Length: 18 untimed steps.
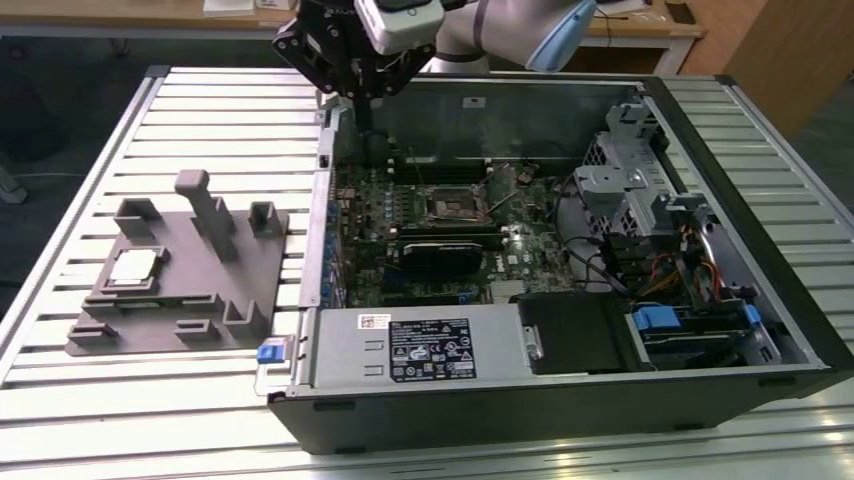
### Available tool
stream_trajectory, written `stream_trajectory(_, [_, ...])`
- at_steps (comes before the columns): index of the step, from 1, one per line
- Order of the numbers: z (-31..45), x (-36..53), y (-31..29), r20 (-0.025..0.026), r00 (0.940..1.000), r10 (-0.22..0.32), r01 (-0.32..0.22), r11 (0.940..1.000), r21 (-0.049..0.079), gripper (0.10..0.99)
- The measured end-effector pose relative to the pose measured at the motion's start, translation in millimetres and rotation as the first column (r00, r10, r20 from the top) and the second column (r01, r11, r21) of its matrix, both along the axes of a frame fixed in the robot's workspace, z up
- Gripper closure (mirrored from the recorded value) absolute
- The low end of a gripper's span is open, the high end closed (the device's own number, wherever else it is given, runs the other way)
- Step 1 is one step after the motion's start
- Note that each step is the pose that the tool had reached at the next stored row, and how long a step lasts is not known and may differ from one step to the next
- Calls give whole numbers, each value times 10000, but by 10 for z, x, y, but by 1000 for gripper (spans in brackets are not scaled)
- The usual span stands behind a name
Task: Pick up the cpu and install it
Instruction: 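Reach for the cpu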
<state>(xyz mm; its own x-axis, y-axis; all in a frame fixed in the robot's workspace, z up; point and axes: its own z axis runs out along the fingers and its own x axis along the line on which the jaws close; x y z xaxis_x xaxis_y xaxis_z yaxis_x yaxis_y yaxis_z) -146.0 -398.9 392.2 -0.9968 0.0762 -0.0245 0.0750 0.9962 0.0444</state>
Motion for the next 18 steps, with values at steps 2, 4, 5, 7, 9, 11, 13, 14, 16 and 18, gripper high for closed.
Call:
stream_trajectory(2, [-1,-3,0,0,10000,-1,1,10000,0,980])
stream_trajectory(4, [-2,-6,0,0,10000,-1,1,10000,0,980])
stream_trajectory(5, [-2,-8,0,0,10000,0,0,10000,0,980])
stream_trajectory(7, [-3,-13,0,0,10000,-1,1,10000,0,980])
stream_trajectory(9, [-3,-20,0,0,10000,-1,1,10000,0,980])
stream_trajectory(11, [-3,-38,0,-1,10000,-1,1,10000,-1,980])
stream_trajectory(13, [-4,-63,0,0,10000,-1,1,10000,0,980])
stream_trajectory(14, [-4,-75,0,0,10000,-1,1,10000,-1,980])
stream_trajectory(16, [-5,-96,0,0,10000,-1,1,10000,0,980])
stream_trajectory(18, [-7,-109,0,1,10000,-1,1,10000,1,980])
